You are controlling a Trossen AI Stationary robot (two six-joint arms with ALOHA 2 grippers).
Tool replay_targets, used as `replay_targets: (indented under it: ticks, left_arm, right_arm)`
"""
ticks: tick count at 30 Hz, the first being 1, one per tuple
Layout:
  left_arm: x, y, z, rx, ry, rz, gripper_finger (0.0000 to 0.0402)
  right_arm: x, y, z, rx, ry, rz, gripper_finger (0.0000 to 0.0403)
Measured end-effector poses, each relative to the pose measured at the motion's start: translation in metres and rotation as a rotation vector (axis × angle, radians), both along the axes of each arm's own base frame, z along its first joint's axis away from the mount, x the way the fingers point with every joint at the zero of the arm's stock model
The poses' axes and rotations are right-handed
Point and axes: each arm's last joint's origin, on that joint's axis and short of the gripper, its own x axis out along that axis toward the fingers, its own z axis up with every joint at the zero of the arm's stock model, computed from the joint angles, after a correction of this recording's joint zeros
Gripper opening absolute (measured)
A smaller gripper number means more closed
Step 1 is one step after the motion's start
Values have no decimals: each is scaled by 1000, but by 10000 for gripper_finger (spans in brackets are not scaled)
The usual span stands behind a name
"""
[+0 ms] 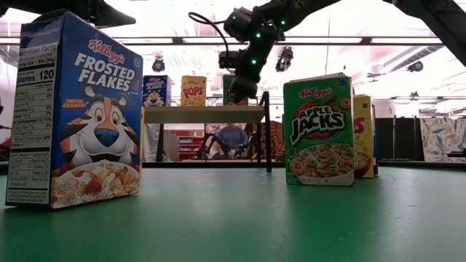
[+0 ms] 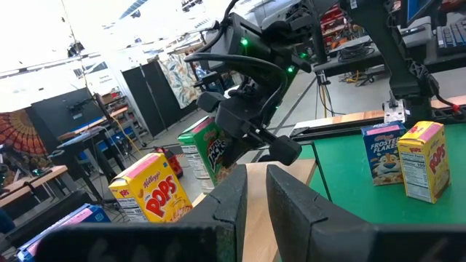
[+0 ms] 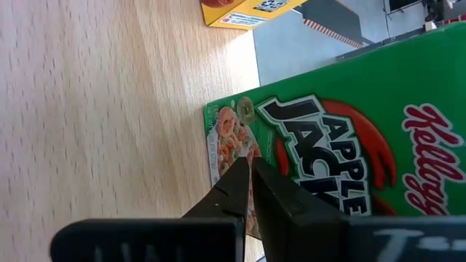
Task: Stack cereal on shelf
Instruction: Put top right green cereal box on the shelf, then put the left yellow cereal box on the shelf aligned with the other yellow cereal box
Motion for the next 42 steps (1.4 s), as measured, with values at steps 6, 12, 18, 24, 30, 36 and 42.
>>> replay_targets:
  ticks: [6,12,18,24,30,36,42]
  left_arm:
    - [0,0,0,0,0,0,37]
    - [0,0,0,-1,-1,0,37]
    - [0,0,0,-29,-15,-2,37]
    - [2,0,-4,-112,-25,-5,37]
    - [7,-1,-7,-236,-64,-36,37]
    - [15,-6,5,-407,-53,-197,37]
    - [23,-8,25,-660,149,-120,37]
  right_arm:
    - [1,5,1,8,-1,3,9]
    - [6,35,19,37,-60,63,9]
    - [-4,72,35,137,-153,128,9]
    - [-17,110,32,229,-258,218,9]
    - [-33,140,19,188,-386,330,9]
    - [-53,154,9,133,-519,404,9]
    - [-72,157,0,105,-627,470,9]
